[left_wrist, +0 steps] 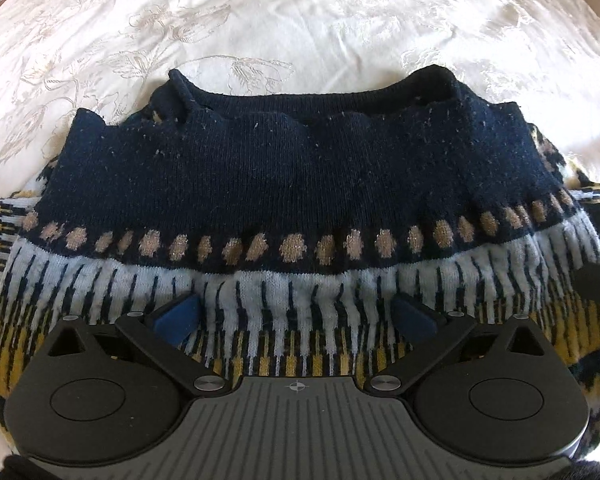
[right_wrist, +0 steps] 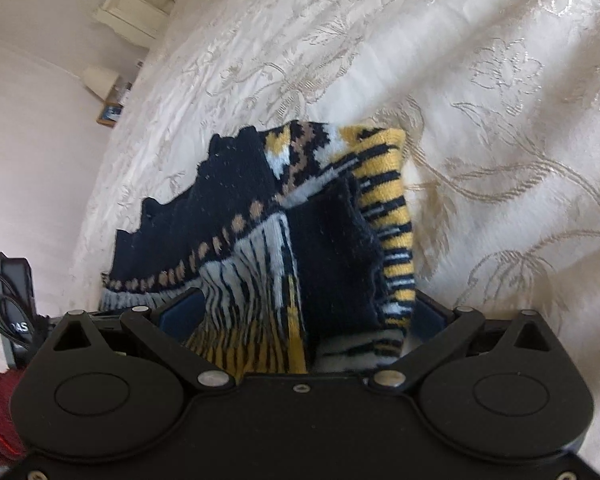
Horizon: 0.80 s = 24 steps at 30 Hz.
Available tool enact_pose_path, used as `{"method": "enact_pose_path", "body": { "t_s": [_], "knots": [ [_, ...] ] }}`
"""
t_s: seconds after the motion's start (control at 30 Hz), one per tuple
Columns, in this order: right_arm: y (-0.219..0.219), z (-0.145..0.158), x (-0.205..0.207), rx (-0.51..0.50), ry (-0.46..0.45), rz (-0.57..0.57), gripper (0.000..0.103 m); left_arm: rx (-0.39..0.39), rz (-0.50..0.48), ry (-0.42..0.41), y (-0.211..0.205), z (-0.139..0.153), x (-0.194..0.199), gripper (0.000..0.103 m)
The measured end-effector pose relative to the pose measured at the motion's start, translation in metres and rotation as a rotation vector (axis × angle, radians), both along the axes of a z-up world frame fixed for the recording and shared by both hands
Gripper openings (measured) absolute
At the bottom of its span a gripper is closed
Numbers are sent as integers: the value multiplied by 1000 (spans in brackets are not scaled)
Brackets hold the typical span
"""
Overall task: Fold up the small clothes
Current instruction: 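Close the right tool on the side edge of the folded sweater, then fold the held side over the sweater with the right tool and open it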
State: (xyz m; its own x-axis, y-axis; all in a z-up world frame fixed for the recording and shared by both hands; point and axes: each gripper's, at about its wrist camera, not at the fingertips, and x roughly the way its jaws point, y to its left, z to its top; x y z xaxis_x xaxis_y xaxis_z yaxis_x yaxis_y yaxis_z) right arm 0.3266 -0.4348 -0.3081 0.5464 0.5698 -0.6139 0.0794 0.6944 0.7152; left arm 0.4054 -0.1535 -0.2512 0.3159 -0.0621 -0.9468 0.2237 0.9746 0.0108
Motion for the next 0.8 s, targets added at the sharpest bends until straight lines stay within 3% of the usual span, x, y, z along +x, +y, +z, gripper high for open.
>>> {"method": "enact_pose_path", "body": {
  "t_s": [0.4,0.43,0.47,0.5,0.53,0.57,0.73,0.8],
  "knots": [
    [-5,-5,12,100,-31,65,101,-6,-20,-13,0,1,-4,103],
    [-5,-4,12,93,-31,77,98,-10,-20,-7,1,4,-2,99],
    [-4,-3,13,80,-34,87,82,-12,-16,-14,3,8,-1,94],
    [-4,-1,13,67,-34,95,57,-9,-13,-34,3,14,0,85],
    [-4,-2,13,57,-20,97,47,-7,-16,-62,3,21,-1,81],
    [-3,-4,14,60,0,97,42,-5,-20,-88,3,26,-2,80],
    [-3,3,7,68,-20,85,40,57,23,-201,2,39,3,79],
    [-1,9,6,65,-21,78,39,72,54,-197,3,32,10,79]
  ]
}}
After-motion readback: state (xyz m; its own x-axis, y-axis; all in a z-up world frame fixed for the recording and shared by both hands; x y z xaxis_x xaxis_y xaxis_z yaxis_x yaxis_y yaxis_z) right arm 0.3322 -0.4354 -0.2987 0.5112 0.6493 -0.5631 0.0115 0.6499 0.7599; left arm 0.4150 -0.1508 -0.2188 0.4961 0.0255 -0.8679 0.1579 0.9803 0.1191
